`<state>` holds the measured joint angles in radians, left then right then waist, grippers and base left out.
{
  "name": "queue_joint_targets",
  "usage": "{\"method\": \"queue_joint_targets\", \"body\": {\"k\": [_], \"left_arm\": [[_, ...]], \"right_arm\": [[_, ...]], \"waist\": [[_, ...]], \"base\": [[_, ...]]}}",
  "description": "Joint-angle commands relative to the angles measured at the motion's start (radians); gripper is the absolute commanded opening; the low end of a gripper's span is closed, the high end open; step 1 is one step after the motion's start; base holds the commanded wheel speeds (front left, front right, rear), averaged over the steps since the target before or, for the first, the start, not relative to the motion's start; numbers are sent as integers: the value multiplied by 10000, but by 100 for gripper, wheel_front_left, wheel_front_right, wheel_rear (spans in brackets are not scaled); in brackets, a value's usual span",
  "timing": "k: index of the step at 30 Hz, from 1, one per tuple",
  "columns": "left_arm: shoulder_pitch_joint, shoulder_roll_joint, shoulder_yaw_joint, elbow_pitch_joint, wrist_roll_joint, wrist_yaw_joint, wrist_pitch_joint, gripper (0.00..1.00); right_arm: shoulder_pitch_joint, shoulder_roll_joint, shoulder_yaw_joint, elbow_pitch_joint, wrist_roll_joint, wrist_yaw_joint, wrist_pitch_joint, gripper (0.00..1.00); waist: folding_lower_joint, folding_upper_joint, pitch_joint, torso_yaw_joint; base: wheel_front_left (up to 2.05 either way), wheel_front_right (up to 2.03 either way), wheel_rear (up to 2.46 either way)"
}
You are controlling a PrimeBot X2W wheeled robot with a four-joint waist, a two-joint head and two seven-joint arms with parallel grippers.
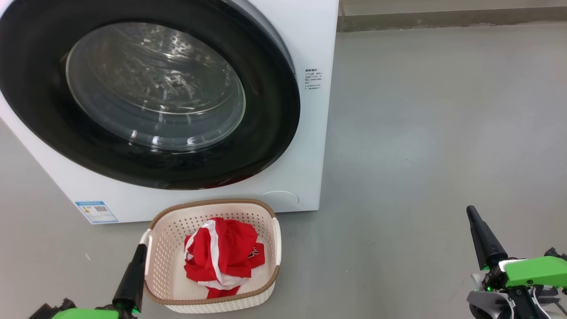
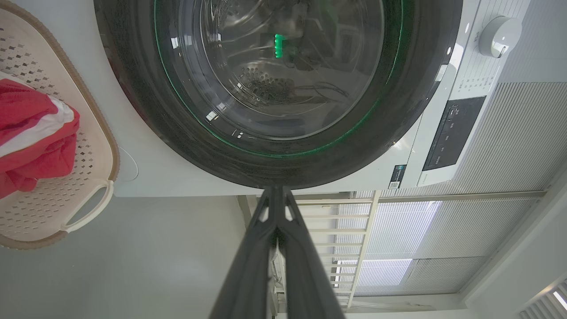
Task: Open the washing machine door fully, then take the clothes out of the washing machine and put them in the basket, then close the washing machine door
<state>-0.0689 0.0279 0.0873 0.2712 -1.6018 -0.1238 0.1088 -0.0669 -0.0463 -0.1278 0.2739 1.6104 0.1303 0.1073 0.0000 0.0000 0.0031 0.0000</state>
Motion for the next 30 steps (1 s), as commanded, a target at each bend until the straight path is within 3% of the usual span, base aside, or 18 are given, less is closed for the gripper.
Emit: {"method": "queue_joint_targets", "body": {"k": [1, 30], "left_arm": [[-391, 223, 263, -262, -69, -69, 43, 0], [-391, 223, 263, -262, -70, -69, 43, 0]], "right_arm": [[-410, -47, 140, -292, -19, 4, 59, 0], [-411, -44, 135, -292, -22, 4, 63, 0]], "waist": [[0, 0, 0, 0], [0, 0, 0, 0]], "base": [[0, 0, 0], [0, 0, 0]]}}
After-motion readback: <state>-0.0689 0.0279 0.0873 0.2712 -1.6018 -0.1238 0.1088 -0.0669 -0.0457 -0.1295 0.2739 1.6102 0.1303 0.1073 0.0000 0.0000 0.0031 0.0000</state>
